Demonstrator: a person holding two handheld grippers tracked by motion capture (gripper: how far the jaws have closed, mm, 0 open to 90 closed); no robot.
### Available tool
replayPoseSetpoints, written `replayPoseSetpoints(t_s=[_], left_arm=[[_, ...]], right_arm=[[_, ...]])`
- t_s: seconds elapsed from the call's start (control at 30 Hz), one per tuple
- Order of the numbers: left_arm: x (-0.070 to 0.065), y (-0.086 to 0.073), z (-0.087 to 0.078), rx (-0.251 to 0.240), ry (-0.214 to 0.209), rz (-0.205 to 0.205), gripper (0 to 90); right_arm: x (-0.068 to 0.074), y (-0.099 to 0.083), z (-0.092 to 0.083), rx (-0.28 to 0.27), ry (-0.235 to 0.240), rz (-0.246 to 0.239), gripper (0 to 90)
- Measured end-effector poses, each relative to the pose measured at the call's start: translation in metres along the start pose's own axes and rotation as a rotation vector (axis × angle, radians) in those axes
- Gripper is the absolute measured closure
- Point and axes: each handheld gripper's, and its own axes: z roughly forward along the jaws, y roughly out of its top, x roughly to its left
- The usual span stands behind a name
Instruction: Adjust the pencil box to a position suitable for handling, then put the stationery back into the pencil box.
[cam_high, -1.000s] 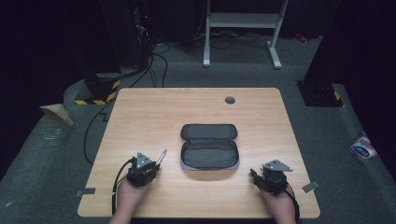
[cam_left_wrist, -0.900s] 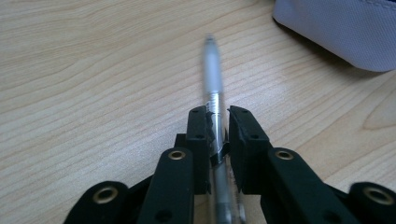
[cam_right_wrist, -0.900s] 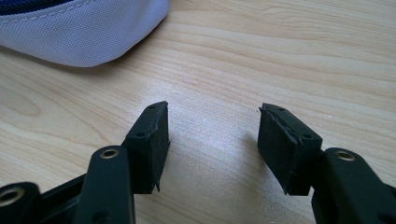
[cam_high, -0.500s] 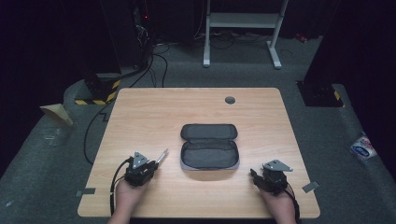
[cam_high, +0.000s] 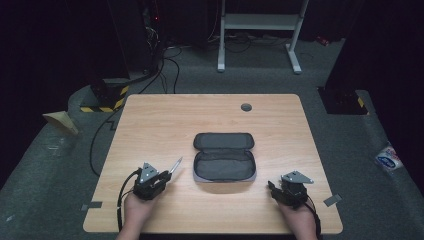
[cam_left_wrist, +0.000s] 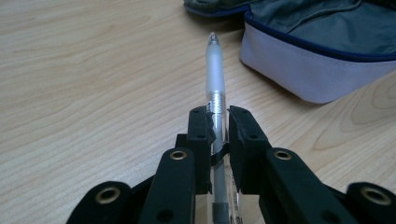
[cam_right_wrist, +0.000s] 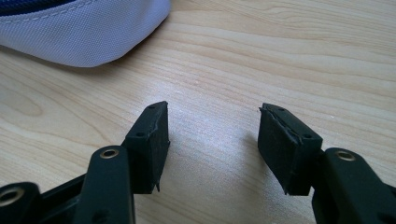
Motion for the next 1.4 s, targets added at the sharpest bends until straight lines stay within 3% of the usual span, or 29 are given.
replayPoseSetpoints(t_s=[0.17, 0.53, 0.7, 0.83, 0.93, 1.4], left_arm=[[-0.005, 0.004, -0.002, -0.025, -0.018, 0.004, 79.1], [-0.019, 0.027, -0.003, -0.076, -0.056, 0.072, 79.1], [-0.021, 0.037, 0.0, -0.065, -0.068, 0.092, 79.1], [-0.022, 0.046, 0.001, -0.071, -0.094, 0.086, 79.1], [-0.025, 0.054, 0.004, -0.071, -0.096, 0.116, 79.2], [-0.051, 0.085, 0.024, -0.068, -0.185, 0.168, 79.1]], right_arm=[[0.0, 0.0, 0.0, 0.0, 0.0, -0.002, 42.9], [0.0, 0.0, 0.0, 0.0, 0.002, 0.001, 42.8], [0.0, 0.0, 0.0, 0.0, -0.001, -0.001, 42.8], [0.001, 0.0, 0.0, 0.0, 0.0, 0.001, 42.8], [0.001, 0.0, 0.0, 0.0, 0.0, -0.003, 42.8], [0.001, -0.001, -0.001, 0.0, -0.002, 0.001, 42.7]])
